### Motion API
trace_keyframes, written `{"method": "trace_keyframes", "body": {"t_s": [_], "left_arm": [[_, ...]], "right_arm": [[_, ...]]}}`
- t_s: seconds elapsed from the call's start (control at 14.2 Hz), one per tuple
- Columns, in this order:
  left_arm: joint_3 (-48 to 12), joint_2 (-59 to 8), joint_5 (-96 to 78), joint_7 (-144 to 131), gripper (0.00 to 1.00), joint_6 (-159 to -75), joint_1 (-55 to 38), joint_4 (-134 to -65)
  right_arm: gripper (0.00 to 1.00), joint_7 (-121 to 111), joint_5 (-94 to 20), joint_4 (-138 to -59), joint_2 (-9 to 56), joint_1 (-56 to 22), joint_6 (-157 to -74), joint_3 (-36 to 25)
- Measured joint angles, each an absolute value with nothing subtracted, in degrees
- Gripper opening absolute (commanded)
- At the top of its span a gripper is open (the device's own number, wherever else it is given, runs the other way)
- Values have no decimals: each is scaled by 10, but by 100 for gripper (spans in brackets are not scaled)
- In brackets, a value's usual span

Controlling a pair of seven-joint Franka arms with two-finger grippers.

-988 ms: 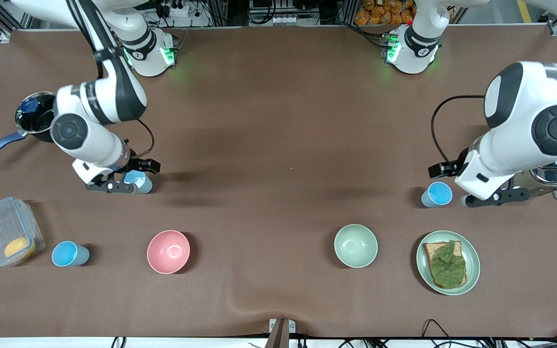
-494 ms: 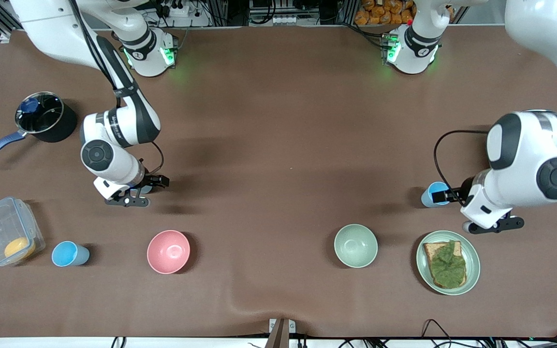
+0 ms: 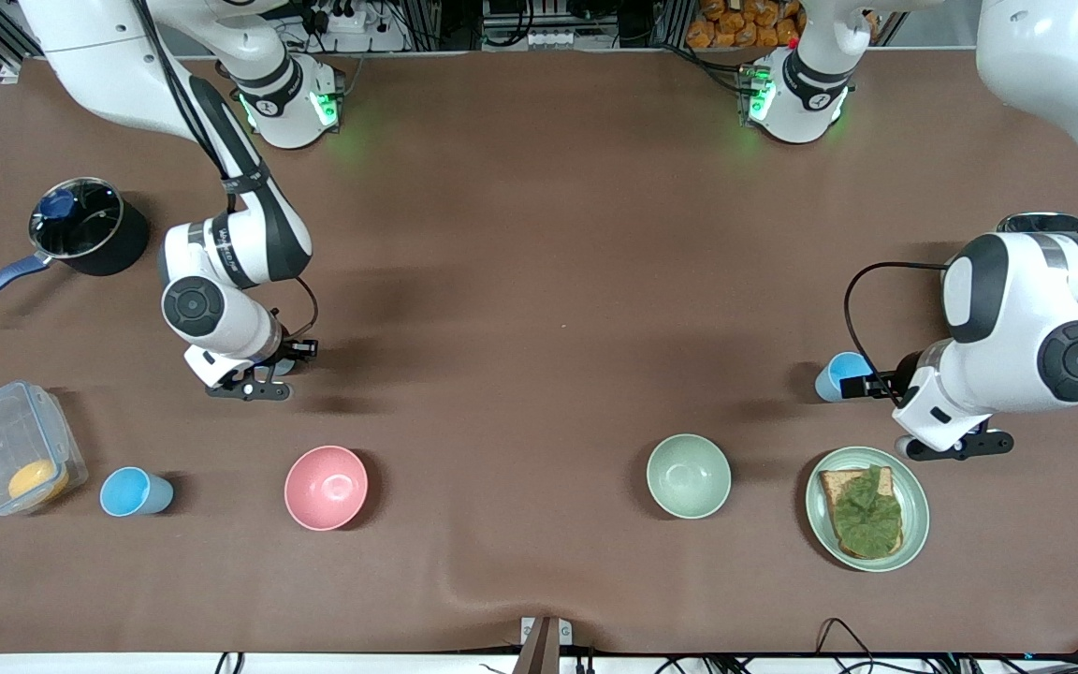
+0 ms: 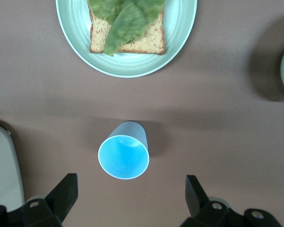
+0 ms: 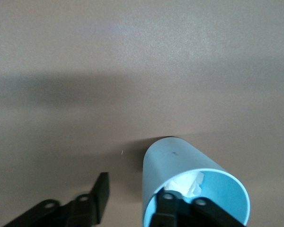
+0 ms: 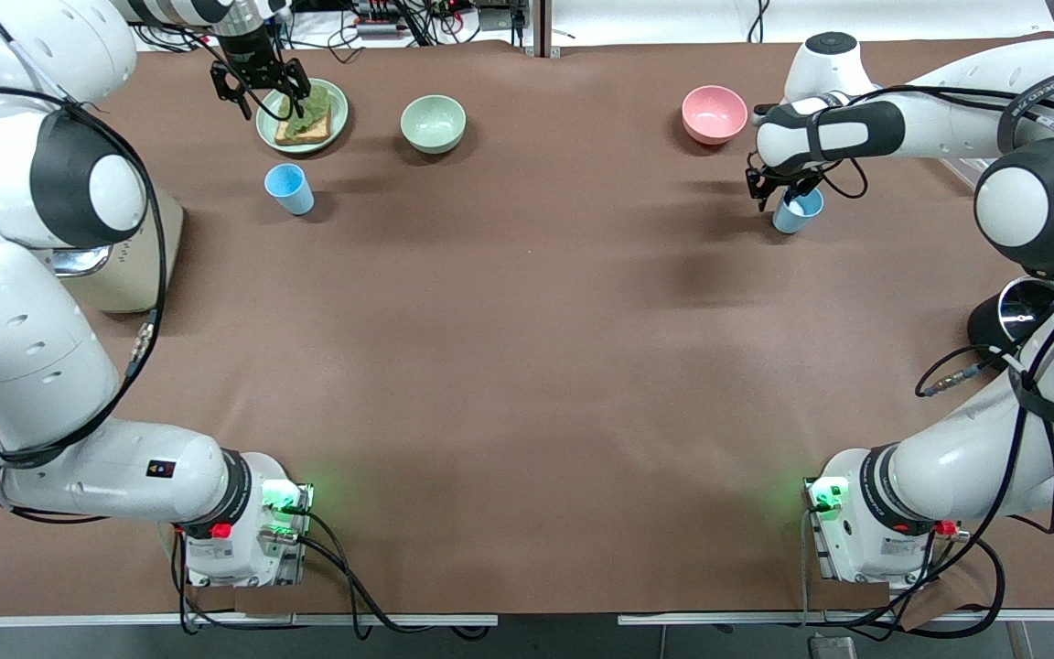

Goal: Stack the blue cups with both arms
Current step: 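Grasp the tissue cup with the right gripper while the left gripper lowers, then carry the tissue cup to the table center and release it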

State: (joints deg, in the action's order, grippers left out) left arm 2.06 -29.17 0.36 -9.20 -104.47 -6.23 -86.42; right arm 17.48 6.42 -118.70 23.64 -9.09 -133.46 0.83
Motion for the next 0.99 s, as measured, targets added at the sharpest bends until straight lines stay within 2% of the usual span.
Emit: {"method": "trace_keyframes", "body": {"t_s": [0.28, 0.63, 0.78, 0.99], "left_arm": [[24, -324, 5, -82, 100, -1061, -38, -863], [21, -349, 17, -80, 100, -1062, -42, -865], [21, -360, 17, -80, 100, -1062, -43, -875], [21, -372, 17, -80, 100, -1062, -39, -879]], "right_arm": [[0, 175, 67, -1172, 235, -79, -1317, 8], [0, 199, 66, -1059, 230, -98, -1148, 18], [0, 265, 65, -1022, 229, -138, -1105, 23], [0, 414, 65, -997, 238, -249, -1101, 26]]}}
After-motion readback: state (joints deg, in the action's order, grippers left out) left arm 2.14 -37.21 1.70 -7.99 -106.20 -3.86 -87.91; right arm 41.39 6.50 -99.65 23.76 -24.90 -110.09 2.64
